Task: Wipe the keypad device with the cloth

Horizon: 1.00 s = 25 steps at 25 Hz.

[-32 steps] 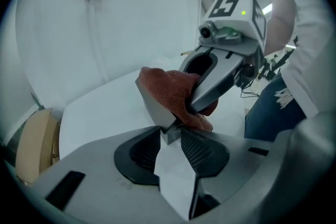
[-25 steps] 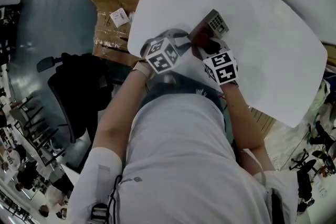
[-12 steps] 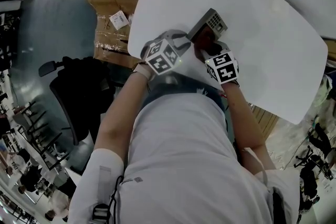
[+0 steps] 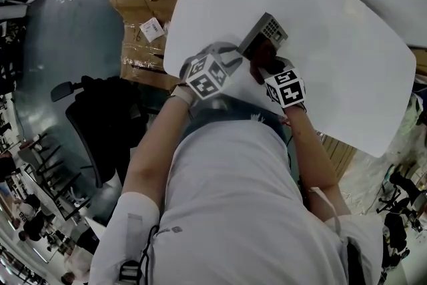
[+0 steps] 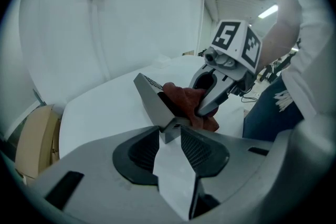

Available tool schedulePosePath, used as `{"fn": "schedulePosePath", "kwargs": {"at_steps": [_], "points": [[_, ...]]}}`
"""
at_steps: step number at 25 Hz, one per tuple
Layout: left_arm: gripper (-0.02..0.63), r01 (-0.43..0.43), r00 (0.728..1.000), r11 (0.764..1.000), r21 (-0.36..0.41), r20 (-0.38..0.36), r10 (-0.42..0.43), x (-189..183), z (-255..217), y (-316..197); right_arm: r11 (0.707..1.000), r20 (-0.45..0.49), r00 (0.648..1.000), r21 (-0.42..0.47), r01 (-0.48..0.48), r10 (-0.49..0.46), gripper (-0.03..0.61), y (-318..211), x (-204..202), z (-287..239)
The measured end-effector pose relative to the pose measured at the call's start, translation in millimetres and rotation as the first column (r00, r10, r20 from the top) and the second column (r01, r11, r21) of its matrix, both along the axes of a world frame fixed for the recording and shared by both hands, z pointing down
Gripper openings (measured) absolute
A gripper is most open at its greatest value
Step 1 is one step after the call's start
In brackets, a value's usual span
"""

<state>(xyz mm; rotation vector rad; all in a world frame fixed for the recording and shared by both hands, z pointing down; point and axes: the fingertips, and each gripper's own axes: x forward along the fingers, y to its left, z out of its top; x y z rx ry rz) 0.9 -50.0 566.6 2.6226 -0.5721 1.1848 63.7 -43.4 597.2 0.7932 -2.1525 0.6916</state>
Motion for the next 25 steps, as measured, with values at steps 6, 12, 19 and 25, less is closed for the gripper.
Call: {"fn": "schedulePosePath", "kwargs": {"at_steps": [6, 12, 19, 25], "points": [[0.118, 0.005, 1.000, 1.000, -0.003, -0.003, -0.005, 0.8, -2.0, 2.8, 0.999, 0.001, 1.000, -0.034, -0.010, 0.010, 0.100, 3.1, 9.9, 7.5], [0.118, -0.004, 1.000, 1.000, -0.003, -0.003, 0.004, 2.1, -3.0, 7.0, 0.996, 0.002, 1.000, -0.088, -0.021, 0.021, 0.100, 7.2, 21.6, 18.1], [0.117, -0.013, 1.000, 1.000, 0.012, -0.024, 0.013, 8.2, -8.3, 11.3, 0.989, -0.010, 1.000, -0.145, -0.031, 0.030, 0.100, 15.0, 32.7, 34.4], [0.100, -0.109, 0.992, 0.991, 0.071, 0.073, 0.104, 14.2, -1.4, 21.9, 0.991, -0.028, 1.000, -0.137, -0.008, 0.004, 0.101, 17.7, 34.9, 37.2]]}}
